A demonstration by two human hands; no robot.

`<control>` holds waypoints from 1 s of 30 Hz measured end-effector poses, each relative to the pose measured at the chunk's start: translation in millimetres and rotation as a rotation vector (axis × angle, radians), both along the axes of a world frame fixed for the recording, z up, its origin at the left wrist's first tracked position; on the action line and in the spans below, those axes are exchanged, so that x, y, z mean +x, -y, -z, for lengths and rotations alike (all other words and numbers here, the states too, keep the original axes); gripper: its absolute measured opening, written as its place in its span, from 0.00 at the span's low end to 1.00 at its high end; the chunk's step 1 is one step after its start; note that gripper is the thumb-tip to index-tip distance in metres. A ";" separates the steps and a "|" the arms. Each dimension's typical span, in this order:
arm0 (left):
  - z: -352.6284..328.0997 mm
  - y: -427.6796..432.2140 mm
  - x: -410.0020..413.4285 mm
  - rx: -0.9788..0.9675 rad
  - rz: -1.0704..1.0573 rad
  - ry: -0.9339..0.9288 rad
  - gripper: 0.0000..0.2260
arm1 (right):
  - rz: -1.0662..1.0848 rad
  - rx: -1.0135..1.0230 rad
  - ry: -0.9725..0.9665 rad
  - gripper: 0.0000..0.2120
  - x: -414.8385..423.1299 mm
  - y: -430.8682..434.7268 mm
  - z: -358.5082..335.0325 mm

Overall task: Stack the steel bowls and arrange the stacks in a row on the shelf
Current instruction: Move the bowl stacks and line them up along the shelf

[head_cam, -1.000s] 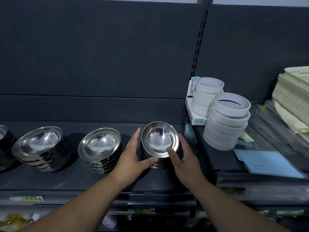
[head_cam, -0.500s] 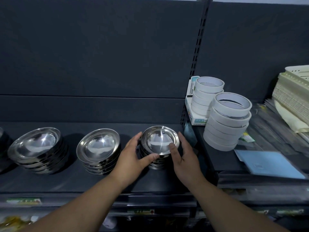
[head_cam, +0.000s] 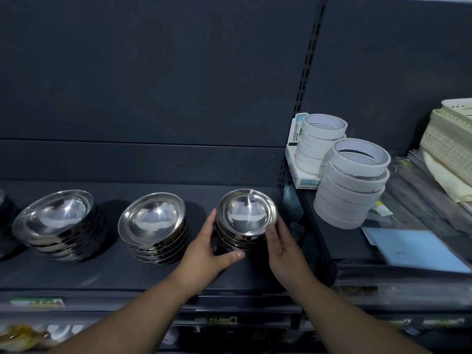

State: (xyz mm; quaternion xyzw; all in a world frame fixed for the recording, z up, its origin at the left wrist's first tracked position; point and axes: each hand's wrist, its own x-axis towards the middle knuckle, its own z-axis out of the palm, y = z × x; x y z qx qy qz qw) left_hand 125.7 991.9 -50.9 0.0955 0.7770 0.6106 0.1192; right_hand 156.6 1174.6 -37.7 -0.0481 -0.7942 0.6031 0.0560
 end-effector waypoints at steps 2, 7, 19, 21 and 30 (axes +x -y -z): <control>4.6 -0.9 1.7 -0.035 -0.001 -0.021 0.52 | -0.003 0.021 -0.008 0.29 -0.9 -0.4 0.5; 10.4 -2.1 2.0 -0.107 -0.008 -0.103 0.51 | 0.029 0.063 -0.026 0.30 0.8 3.3 -0.8; 2.9 -3.7 -2.7 -0.152 -0.041 -0.158 0.47 | 0.030 0.044 -0.007 0.34 -3.3 3.8 -3.1; 3.6 -3.7 -2.0 -0.133 -0.044 -0.155 0.47 | 0.024 0.044 -0.017 0.34 -4.1 2.5 -1.8; -2.0 -1.8 5.7 -0.109 -0.047 -0.139 0.47 | 0.005 0.012 -0.033 0.36 6.5 -2.1 -2.6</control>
